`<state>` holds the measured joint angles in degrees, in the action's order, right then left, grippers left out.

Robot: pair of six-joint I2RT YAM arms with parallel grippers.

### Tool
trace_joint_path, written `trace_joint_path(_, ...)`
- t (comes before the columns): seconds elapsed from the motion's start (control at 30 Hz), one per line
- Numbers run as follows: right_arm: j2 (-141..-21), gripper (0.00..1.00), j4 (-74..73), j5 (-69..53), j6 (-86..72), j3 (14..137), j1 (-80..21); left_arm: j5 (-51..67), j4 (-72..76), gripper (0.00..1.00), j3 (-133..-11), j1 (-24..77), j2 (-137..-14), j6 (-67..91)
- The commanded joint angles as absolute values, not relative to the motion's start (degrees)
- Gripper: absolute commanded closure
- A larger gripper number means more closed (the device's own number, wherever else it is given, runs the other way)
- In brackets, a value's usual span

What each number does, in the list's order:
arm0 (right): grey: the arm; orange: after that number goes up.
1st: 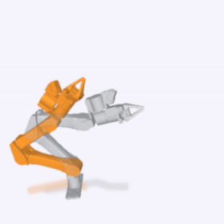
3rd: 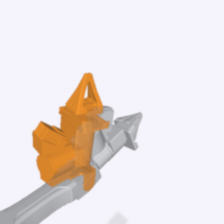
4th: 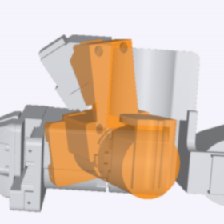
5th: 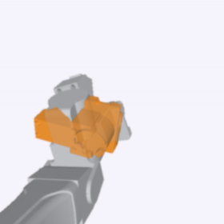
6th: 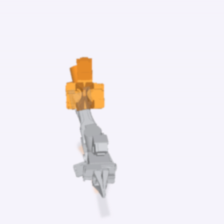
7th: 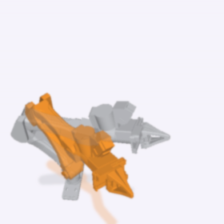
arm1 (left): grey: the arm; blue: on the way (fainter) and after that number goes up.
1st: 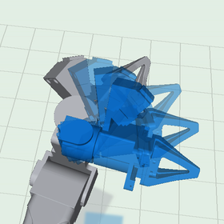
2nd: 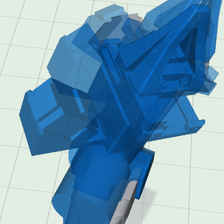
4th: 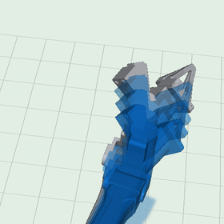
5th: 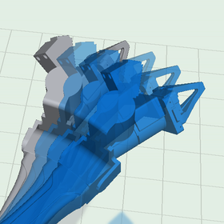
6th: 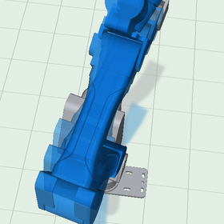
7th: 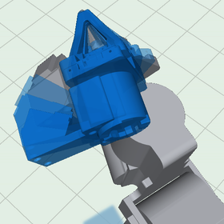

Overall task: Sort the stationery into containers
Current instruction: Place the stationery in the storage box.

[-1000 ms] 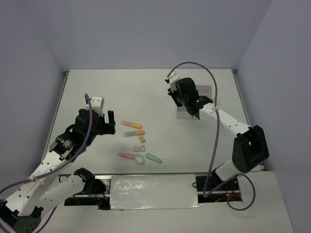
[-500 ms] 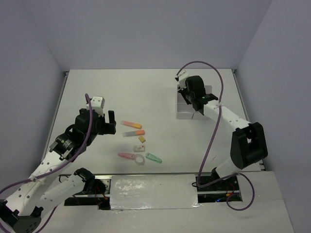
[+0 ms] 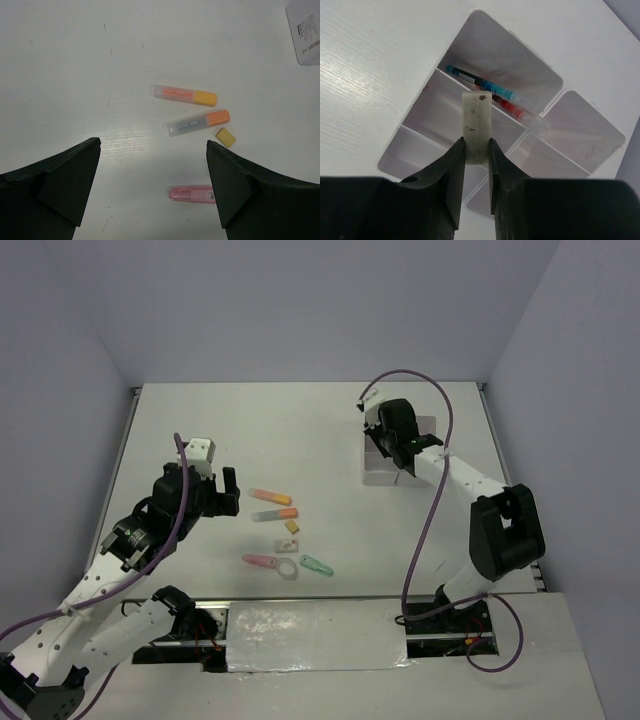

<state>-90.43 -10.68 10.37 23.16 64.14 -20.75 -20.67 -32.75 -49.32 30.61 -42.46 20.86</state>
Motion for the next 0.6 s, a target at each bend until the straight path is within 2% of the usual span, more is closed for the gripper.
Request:
trace_joint_path(0.0,-91.67,0.83,-8.00,11.25,24.08,64.78,-21.01,-19.95,-30.76,0.01,-49.22,30.32,-41.84,19.16)
trace_joint_path(0.4,-93.25,0.68,-8.08,12.04,23.99,65.04,-21.01,-18.90,-30.50,0.01,-49.13,30.32,-41.66,18.81)
trace_joint_path(0.57,-93.34,0.56,-8.35,11.52,23.99,65.21,-21.01,-18.90,-30.50,0.01,-49.13,30.32,-41.49,18.81)
